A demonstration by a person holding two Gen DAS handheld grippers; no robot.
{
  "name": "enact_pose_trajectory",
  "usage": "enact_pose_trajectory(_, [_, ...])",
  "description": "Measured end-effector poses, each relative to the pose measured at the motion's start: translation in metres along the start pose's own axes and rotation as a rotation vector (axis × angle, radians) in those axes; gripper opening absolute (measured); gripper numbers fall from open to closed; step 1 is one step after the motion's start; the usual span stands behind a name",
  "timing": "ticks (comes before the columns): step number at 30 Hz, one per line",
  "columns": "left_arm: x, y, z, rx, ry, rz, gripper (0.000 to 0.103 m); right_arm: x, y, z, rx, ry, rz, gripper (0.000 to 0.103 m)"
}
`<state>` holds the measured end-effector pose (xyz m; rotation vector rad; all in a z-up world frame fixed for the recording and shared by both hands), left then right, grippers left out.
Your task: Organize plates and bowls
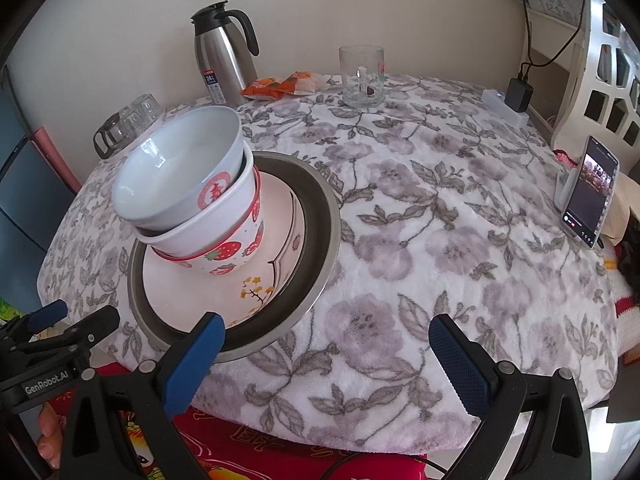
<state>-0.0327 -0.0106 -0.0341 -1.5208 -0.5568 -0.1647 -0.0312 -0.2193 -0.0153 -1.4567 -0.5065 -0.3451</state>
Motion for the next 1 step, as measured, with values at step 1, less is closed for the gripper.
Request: enact_pose_trajectory(1, [0.0000, 0.0003, -0.0002, 0.000, 0.001, 0.001, 0.099, -0.0010, 0.0002, -0.0001, 0.000, 0.000, 0.002, 0.103])
Point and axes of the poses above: each gripper's, at about its wrist camera, not at the fingertips, and y roughly the way its jaws point, z to its left, x to its top, the point moved 5 cm from there along y, roughly the way its jaws point, and after that the axes turned 11 degrees about -y, right-handed, at the moved point
